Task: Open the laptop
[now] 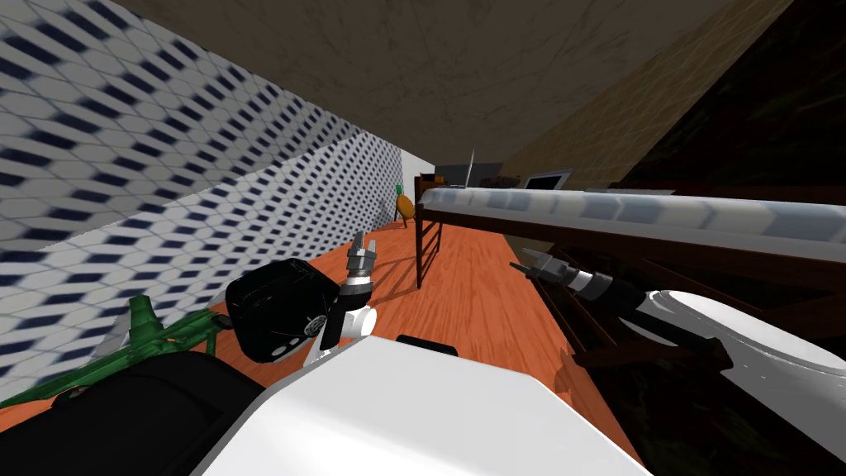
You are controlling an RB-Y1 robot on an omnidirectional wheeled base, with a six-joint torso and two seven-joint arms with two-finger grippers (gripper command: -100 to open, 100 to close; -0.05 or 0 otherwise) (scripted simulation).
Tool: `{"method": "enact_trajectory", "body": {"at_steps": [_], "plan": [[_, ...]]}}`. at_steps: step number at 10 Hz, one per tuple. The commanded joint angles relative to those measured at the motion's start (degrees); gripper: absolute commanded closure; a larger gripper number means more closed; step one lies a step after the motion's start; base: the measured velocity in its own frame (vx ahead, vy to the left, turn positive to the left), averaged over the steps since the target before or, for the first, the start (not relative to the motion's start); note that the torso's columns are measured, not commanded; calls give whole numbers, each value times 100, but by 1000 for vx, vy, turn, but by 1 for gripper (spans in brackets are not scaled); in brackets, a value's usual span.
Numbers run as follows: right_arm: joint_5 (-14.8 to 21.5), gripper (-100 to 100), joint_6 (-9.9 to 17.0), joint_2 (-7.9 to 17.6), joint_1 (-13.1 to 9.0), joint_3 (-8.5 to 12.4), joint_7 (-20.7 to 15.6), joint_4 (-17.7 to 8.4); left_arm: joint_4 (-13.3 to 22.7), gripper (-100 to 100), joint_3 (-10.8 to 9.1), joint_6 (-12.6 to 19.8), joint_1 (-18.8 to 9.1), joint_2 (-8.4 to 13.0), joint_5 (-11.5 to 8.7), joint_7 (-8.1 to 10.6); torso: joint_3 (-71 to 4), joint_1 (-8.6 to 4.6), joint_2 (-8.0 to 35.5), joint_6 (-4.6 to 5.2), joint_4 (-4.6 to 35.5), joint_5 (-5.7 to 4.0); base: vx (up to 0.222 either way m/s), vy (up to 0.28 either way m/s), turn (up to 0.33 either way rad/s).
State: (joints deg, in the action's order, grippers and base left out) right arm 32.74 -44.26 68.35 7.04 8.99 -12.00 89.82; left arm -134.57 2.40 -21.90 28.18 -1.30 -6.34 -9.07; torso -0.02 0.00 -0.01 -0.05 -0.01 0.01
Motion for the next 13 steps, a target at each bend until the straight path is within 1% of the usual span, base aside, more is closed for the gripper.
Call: {"method": "enact_trajectory", "body": {"at_steps": [1, 2, 4, 5, 7, 8, 10, 11, 12, 13], "plan": [[109, -100, 23, 394, -47, 35, -45, -97, 0, 0, 0, 0, 1, 0, 0, 0, 3, -1, 4, 8, 2, -2, -41, -11, -13], [309, -100, 18, 602, -188, 123, -111, -367, 0, 0, -1, 0, 1, 0, 0, 0, 1, 2, -1, 10, 1, -2, -63, -10, 160], [309, -100, 18, 898, -188, 123, -111, -367, 0, 0, 0, 0, 1, 0, 0, 0, 3, 1, 3, 6, 2, -1, -54, -12, 77], [505, -100, 20, 1093, -320, 205, -177, -636, 0, 0, -1, 0, 1, 0, 0, 0, 0, 1, -3, 10, 1, -1, -57, -10, 213], [505, -100, 20, 1403, -320, 205, -177, -636, 0, 0, 0, 0, 1, 0, 0, 0, 0, -1, -1, 7, 1, -2, -39, -6, 50], [698, -100, 27, 1555, -444, 281, -242, -904, 0, 0, -1, 0, 2, 0, 0, 0, -2, 2, -6, 9, 0, -2, -35, 4, 187], [698, -100, 27, 1903, -444, 281, -242, -904, 0, 0, 0, 0, 1, 0, 0, 0, 0, 1, -1, 6, 0, -1, -28, -4, 72], [886, -100, 39, 2090, -558, 350, -306, -1168, 0, 0, -1, 0, 2, 0, 0, 0, 2, 0, 0, 11, 2, -2, -22, 5, 198], [886, -100, 39, 2273, -558, 350, -306, -1168, 0, 0, 0, 0, 1, 0, 0, 0, 0, 1, 0, 0, 0, -1, -21, -1, 131], [886, -100, 39, 2397, -558, 350, -306, -1168, 0, 0, 0, 0, 2, 0, 0, 0, 1, 0, 0, 7, 1, -2, -8, -1, -9]]}}
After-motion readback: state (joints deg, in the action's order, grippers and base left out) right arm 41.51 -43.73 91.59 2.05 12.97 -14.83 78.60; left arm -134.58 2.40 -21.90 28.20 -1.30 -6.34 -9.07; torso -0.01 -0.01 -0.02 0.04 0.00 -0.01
